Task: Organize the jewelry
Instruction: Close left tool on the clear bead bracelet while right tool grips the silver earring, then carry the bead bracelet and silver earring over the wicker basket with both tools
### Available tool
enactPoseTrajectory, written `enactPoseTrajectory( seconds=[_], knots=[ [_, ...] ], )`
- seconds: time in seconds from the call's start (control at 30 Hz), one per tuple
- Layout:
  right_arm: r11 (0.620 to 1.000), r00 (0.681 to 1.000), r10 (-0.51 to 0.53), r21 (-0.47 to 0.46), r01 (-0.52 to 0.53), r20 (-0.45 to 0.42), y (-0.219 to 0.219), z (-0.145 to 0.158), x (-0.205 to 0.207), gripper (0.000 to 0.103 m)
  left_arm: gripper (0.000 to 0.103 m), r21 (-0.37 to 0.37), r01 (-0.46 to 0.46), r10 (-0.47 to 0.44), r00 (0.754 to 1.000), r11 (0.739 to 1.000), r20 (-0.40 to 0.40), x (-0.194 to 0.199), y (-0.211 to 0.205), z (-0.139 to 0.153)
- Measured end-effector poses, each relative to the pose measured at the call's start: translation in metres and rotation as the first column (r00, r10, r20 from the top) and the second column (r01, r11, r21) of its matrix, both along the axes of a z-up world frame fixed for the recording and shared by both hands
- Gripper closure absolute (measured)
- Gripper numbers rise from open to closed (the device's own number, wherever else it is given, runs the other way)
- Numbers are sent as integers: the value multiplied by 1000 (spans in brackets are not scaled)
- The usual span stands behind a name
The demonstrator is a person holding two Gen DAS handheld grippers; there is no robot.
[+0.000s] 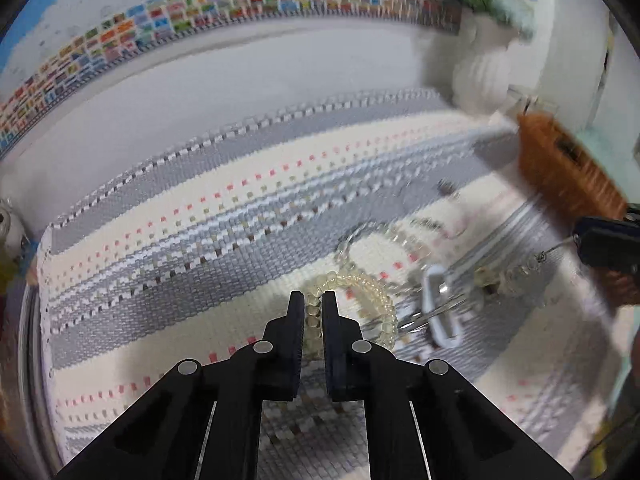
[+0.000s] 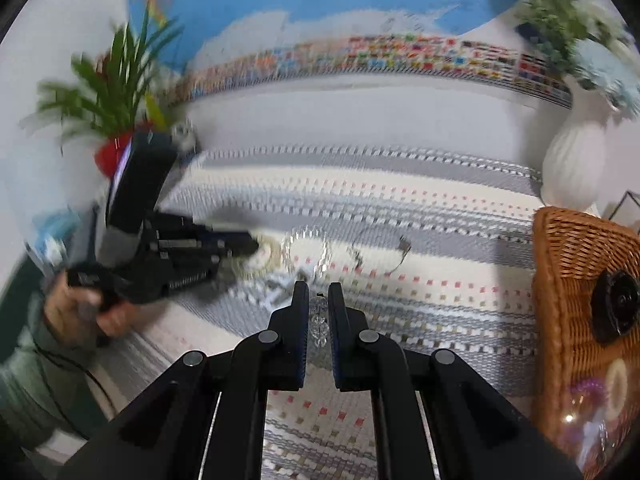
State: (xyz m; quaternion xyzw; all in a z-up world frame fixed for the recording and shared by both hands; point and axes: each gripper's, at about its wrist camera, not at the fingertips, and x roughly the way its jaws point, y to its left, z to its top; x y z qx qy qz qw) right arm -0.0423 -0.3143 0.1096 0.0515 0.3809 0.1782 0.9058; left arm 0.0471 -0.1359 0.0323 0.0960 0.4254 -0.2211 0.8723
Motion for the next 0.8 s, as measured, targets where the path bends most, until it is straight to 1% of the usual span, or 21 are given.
enactPoseTrajectory(
  seconds=[0.03,0.17,0.33,0.4,0.5,0.63,0.8],
  knots=[
    [1000,1000,-10,28,10,1,-6,6,-2,93,95,-32,7,-6,1000,999,10,-5,3,9],
    [990,999,-31,140,29,17,-27,29,-14,93,95,-92,36,-30,997,995,72,-24,5,44],
    [984,996,-68,171,57,63,-41,54,-38,93,95,-127,90,-69,984,988,162,-48,-8,86],
    [982,993,-88,172,73,82,-48,63,-47,93,95,-137,108,-84,981,985,176,-56,-11,100],
    [980,986,-126,171,106,110,-65,75,-65,93,95,-153,151,-122,975,977,188,-59,-34,117],
    [973,973,-184,165,161,139,-94,87,-89,93,95,-146,212,-179,961,966,209,-71,-75,131],
    [957,952,-268,154,246,145,-134,89,-112,93,95,-133,289,-257,943,948,213,-82,-134,138]
  ],
)
